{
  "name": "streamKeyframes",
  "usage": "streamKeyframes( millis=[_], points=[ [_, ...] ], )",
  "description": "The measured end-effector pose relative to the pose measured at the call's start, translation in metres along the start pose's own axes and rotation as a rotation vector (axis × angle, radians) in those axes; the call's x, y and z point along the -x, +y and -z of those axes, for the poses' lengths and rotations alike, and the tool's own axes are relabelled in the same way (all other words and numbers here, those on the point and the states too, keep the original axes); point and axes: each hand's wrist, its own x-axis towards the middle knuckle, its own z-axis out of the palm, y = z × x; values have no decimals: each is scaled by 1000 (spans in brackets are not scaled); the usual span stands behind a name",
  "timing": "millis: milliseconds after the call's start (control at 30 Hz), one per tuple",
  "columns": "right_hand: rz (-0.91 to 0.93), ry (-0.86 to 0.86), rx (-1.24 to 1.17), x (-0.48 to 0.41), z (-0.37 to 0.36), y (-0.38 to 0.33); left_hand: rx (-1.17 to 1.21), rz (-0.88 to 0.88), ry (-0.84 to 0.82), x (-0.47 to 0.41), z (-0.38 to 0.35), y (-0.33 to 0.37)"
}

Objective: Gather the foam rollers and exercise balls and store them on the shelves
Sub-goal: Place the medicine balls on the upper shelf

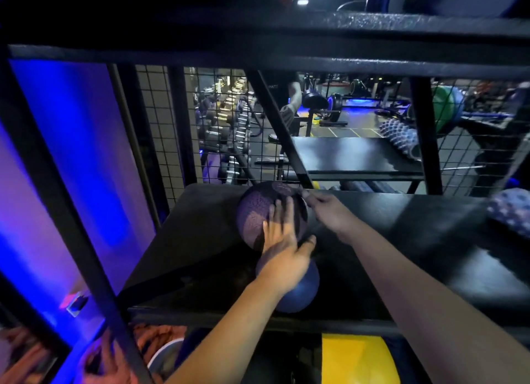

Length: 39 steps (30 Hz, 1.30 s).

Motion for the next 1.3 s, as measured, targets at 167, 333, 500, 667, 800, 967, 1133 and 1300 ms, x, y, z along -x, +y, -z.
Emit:
streamKeyframes(
  millis=[167, 333, 500, 667, 800, 967, 1133, 1300],
  points=[
    [-38, -55, -33, 61, -31, 38, -121, -114, 260, -41, 47, -49],
    [8, -9, 84, 80, -77, 62, -130, -122, 1, -60, 53, -84],
    [6, -51, 77, 70, -67, 61, -22, -81, 106, -53, 53, -95],
    [-123, -115, 110, 71, -9, 73, -24, 48, 179, -18, 76, -101],
    [-193, 164, 474, 66, 34, 82, -236, -12, 253, 23, 106, -114],
    [-198, 247, 325, 61, -5, 64, -246, -2, 337, 10, 134, -85],
    [-135, 325, 455, 63, 2, 77, -444, -39, 87, 1, 120, -73],
    [-90, 201, 514, 57, 8, 78, -627, -82, 61, -13, 99, -54]
  ],
)
